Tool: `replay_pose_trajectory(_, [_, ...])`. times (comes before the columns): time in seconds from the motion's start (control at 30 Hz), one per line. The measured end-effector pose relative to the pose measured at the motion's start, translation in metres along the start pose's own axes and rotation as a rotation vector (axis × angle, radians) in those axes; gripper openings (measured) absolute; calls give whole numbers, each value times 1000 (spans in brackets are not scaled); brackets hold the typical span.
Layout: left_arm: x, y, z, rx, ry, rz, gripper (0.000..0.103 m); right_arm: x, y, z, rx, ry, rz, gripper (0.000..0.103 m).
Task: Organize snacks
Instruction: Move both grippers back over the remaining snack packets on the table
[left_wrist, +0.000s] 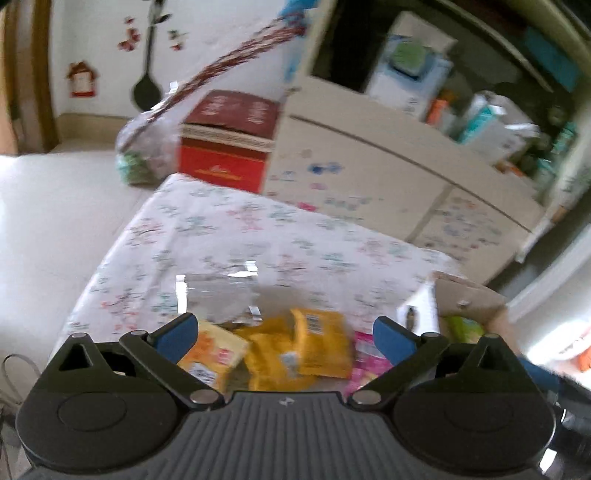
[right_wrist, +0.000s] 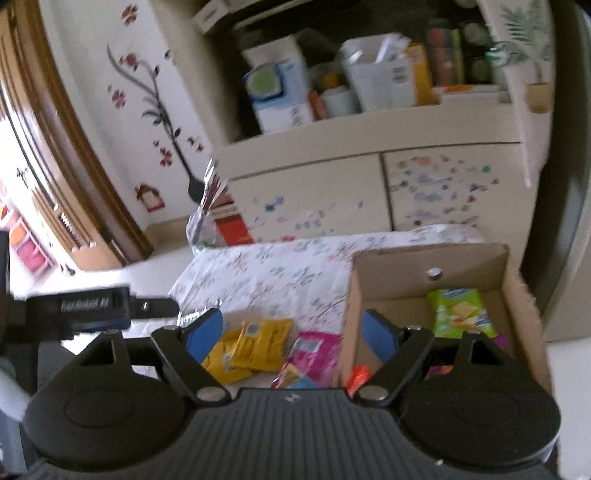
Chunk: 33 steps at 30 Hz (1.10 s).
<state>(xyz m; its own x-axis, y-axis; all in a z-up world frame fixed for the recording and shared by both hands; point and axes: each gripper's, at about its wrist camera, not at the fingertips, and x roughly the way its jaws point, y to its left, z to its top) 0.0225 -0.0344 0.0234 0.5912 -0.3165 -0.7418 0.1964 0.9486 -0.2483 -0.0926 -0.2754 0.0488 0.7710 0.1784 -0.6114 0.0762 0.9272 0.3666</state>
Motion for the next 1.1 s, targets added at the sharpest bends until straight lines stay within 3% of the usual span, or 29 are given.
replay_pose_trajectory(0.17, [12,20,6,-53,16,37,103,25,38,-30,-61,3,-96,84])
replay_pose_trajectory(0.37, [19,34,14,-102,27,24,103,49,75,-63,-153,2,-163,85])
replay_pose_trajectory(0.67, [33,56,20,-121,71,30,103,67,81,-92,-52,36,-283,85])
replay_pose_trajectory(0.83, [48,70,17,-131,107,87,103,76,72,-94,30,43,-358,86])
replay_pose_trajectory(0.93, [56,74,13,-116,130,120,103,81,71,-94,45,44,-390,88])
replay_pose_trajectory(1.1, [67,69,1,-37,196,104,103,87,75,-95,47,40,-420,93])
